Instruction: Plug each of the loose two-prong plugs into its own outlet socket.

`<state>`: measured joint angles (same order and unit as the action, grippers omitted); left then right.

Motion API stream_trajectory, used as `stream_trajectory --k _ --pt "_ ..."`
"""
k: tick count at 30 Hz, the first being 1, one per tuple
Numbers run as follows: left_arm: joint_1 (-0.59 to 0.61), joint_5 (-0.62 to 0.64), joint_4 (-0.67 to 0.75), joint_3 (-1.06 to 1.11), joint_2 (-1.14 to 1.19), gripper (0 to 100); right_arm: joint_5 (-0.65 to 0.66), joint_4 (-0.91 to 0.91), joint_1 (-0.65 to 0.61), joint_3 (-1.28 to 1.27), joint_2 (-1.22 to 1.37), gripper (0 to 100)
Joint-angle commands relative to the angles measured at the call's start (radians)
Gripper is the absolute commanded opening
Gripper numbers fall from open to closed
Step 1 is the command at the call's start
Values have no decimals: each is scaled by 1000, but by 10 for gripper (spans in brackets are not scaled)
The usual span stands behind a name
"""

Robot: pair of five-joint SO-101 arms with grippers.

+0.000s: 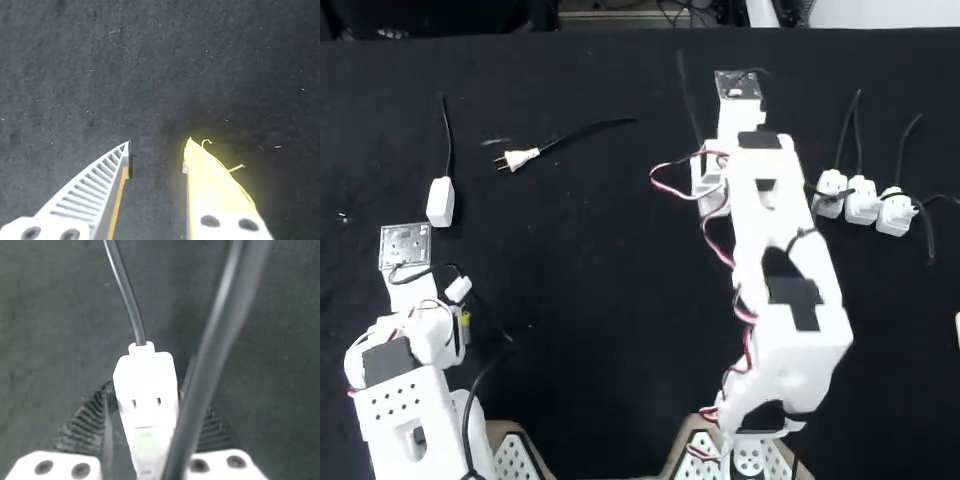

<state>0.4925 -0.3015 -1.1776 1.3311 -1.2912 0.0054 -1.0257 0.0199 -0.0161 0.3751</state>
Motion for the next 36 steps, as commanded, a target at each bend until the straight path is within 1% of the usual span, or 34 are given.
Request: stream_trajectory --k 1,5,10,14,21,27,29,32,36 --pt "-19 12 5 -12 -2 181 -12 -17 100 139 38 11" --pt "-19 12 5 -5 -2 181 -8 -40 204 242 99 11" --pt "-18 12 5 -5 -2 181 -6 -40 255 332 153 11" --pt "-15 12 5 -5 -2 181 -6 -54 270 386 188 11" --pt "-10 11 3 -5 -2 181 -6 -147 293 513 257 11" --pt "-10 11 3 -5 -2 181 -6 -146 330 595 329 11" --pt "-10 11 3 -5 -2 181 20 -152 333 630 349 11" --pt "-10 11 3 -5 -2 181 95 -153 327 659 369 11" --pt "-10 11 3 -5 -2 181 118 -144 327 667 375 16"
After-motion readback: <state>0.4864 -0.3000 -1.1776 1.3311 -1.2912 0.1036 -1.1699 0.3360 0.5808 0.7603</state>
